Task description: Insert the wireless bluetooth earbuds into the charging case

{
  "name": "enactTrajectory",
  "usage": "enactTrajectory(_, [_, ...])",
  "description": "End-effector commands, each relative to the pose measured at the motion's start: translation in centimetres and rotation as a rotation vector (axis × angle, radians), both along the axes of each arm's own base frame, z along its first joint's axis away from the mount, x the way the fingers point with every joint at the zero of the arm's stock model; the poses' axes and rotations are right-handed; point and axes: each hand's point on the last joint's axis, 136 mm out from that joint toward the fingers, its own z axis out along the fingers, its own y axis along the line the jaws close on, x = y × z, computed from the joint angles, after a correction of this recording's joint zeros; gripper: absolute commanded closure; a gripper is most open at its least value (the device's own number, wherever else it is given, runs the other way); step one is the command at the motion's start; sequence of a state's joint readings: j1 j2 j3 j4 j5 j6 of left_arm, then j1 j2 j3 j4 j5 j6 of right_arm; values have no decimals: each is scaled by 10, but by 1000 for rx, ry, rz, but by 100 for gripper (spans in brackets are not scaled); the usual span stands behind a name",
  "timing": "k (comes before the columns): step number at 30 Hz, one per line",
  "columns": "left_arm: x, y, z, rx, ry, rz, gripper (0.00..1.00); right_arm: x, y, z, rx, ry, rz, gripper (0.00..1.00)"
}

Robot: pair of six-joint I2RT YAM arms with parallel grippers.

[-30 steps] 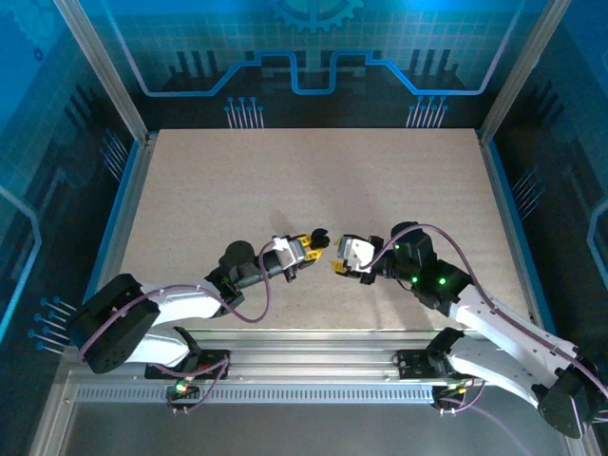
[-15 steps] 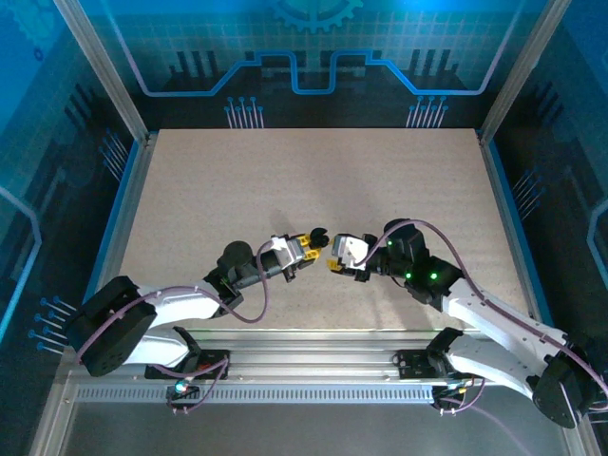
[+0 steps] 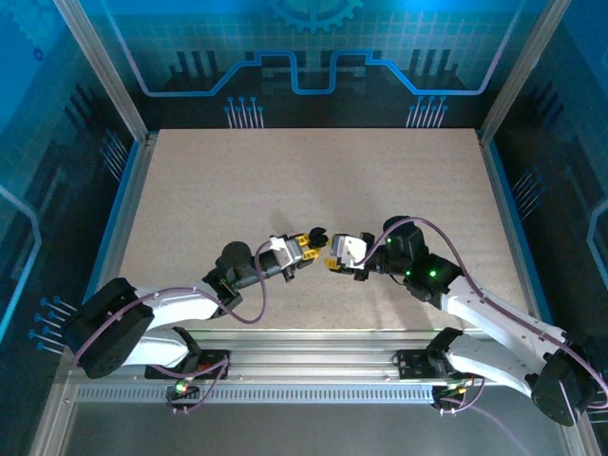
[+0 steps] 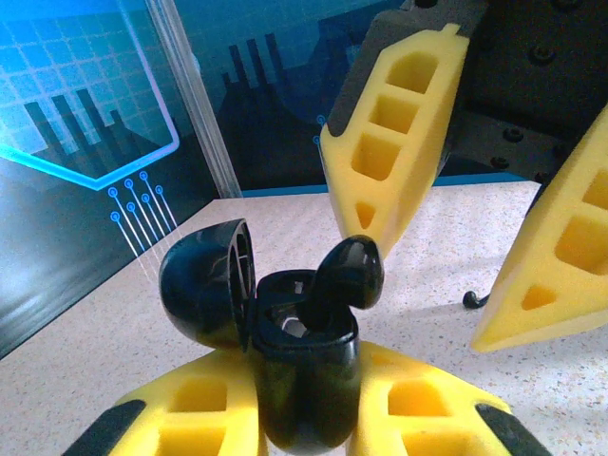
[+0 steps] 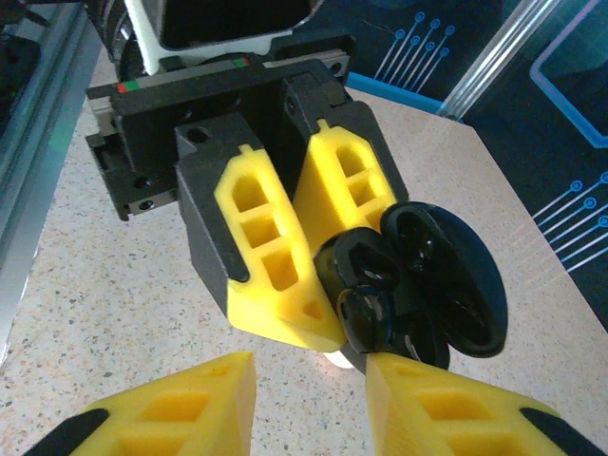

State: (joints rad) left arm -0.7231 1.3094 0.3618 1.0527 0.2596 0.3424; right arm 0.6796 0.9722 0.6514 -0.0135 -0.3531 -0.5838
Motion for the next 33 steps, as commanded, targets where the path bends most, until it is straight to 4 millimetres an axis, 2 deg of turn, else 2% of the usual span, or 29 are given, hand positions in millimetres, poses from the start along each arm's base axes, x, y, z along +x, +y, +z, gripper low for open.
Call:
enactTrajectory(1, [-6, 0, 9, -15, -35, -23, 81, -6, 8, 17, 19, -35, 57, 64])
enactTrajectory(10, [-6, 0, 9, -14, -37, -21, 81, -10, 14, 21, 2, -53, 81, 65])
enactTrajectory(26, [-7, 1, 11, -21, -45, -21, 80, -4, 19, 20, -19, -63, 74, 65])
enactTrajectory(29, [-7, 2, 9, -17, -42, -14, 81, -1, 16, 22, -9, -58, 44, 65])
enactTrajectory(33, [2, 6, 1, -12, -14, 38, 81, 4, 2, 27, 45, -2, -56, 64])
